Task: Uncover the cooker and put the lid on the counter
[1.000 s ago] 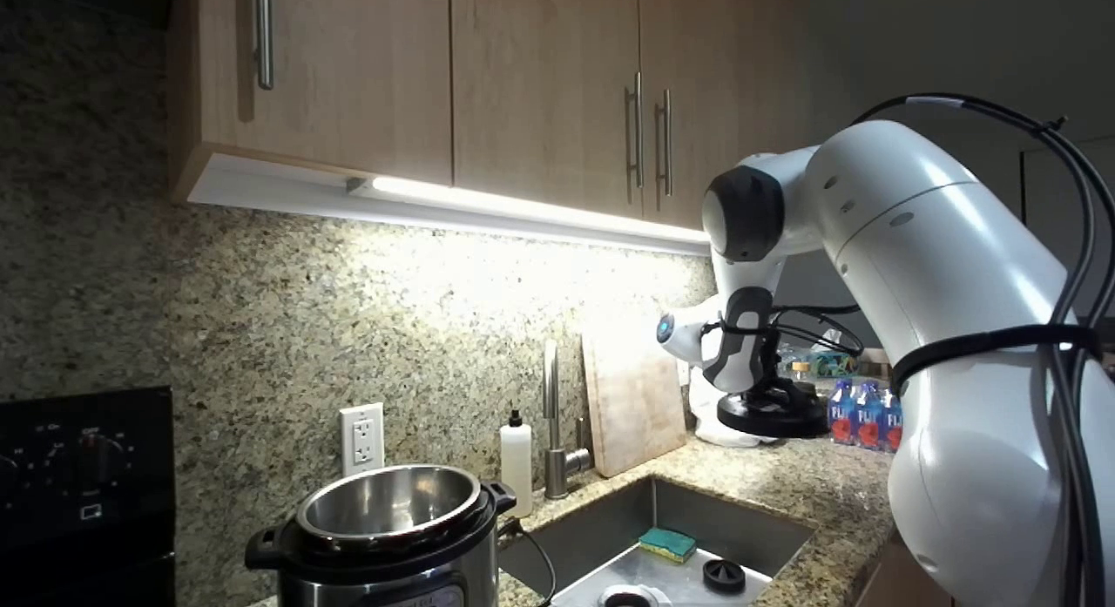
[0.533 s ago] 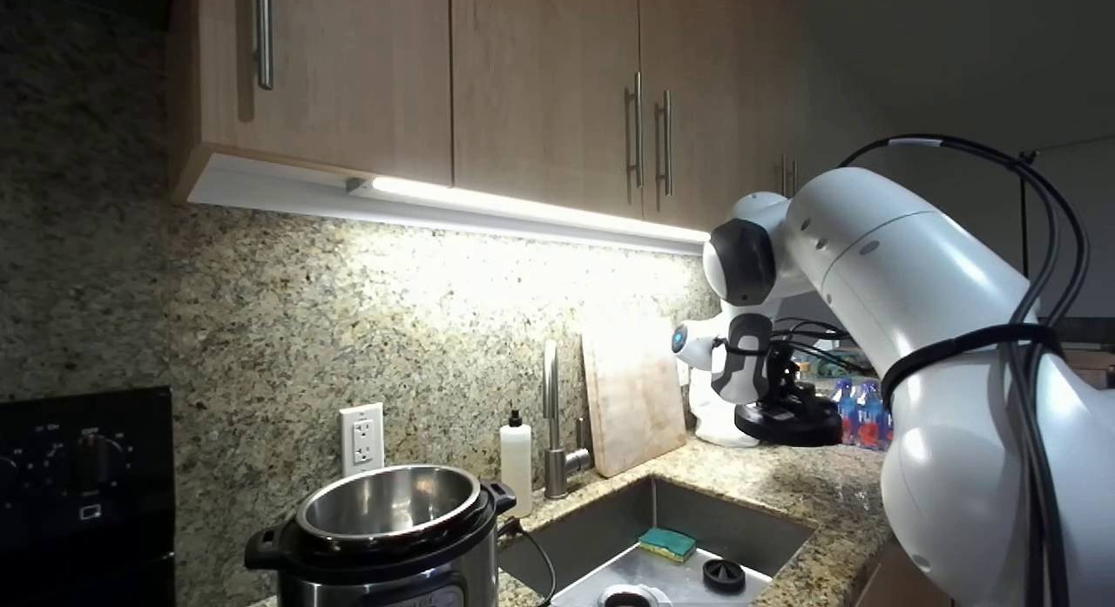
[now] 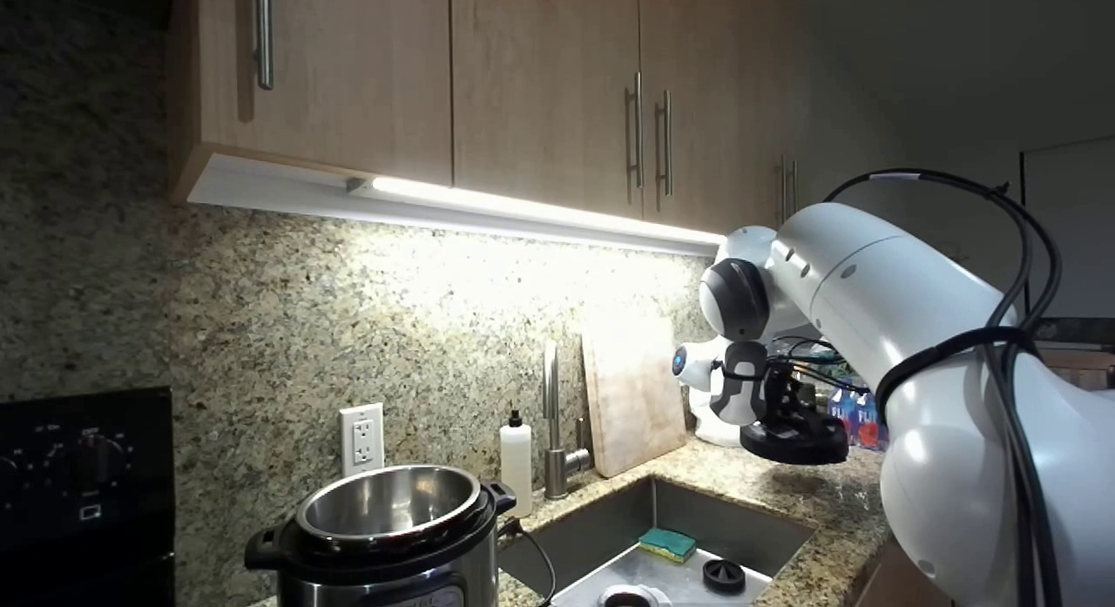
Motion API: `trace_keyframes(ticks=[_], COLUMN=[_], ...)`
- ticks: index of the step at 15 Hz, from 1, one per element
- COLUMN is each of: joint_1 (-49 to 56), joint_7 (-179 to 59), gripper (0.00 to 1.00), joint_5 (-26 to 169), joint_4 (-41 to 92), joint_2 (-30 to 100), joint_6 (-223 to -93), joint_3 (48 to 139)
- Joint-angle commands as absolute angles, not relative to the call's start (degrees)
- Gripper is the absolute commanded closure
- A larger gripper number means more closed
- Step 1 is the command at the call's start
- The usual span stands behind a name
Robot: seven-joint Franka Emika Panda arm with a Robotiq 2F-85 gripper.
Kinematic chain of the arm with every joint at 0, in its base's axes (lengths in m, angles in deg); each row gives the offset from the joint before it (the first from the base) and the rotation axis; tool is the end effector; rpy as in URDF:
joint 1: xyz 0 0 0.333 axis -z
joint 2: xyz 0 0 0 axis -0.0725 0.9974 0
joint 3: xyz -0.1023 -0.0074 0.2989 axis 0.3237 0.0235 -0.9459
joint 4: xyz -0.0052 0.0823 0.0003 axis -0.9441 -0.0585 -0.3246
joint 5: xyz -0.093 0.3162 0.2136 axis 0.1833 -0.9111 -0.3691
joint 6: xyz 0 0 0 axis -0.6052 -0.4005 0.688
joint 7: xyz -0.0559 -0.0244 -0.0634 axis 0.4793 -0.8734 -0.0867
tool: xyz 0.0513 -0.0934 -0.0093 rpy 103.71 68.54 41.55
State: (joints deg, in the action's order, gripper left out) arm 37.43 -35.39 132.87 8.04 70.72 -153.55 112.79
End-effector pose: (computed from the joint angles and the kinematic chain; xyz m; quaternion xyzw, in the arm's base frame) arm 0.4693 -0.6026 0.2513 0.8016 -0.2251 -0.1047 0.5438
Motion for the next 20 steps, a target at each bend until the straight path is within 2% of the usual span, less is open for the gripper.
trace_keyframes(ticks=[1, 20], joint_1=[38.1, 38.5], joint_7=[-37.8, -36.1], gripper=[0.98, 0.98], joint_5=[132.4, 132.8], joint_4=[4.9, 2.3], joint_2=[72.2, 77.9], joint_6=[-152.0, -152.8], joint_3=[112.9, 112.4])
